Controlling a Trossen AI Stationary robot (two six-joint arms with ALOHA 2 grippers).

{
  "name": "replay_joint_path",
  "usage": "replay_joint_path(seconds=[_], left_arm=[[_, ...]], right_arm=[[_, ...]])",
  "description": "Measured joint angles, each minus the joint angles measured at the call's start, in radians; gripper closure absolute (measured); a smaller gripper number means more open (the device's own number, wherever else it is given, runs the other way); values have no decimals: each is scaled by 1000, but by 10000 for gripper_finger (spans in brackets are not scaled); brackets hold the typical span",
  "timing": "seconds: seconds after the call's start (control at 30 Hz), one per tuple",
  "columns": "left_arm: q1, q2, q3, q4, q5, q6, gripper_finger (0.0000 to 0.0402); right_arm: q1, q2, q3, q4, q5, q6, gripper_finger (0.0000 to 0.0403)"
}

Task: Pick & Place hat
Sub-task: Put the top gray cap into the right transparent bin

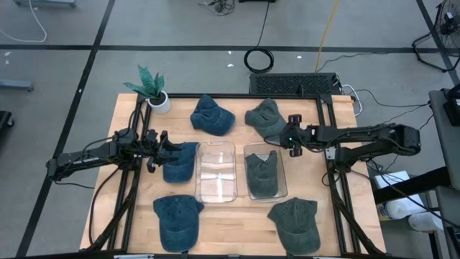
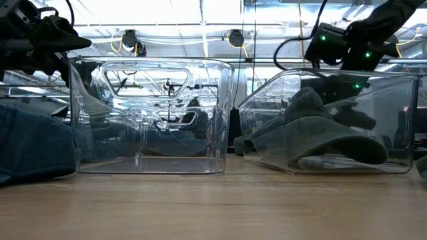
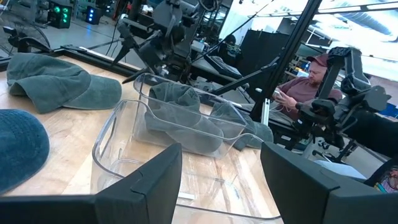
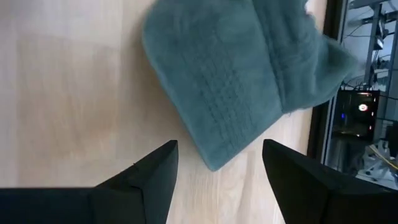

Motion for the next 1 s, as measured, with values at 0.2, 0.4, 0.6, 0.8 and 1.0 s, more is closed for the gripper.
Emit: replay_joint_path(seconds=[0.2,0.4,0.6,0.8,1.0], left_arm=[[0,0,0,0,0,0,174],[0,0,0,0,0,0,174],[0,0,0,0,0,0,174],[0,0,0,0,0,0,174],[0,0,0,0,0,0,174]], right_arm=[[-31,3,-49,73,-56,-23,181],[-55,51,-80,203,-51,-121,181],[-95,129,-81,313,-53,-144,184],[-105,151,-78,322,-52,-145,224],[-105,151,-79,348,-47,-151,284]])
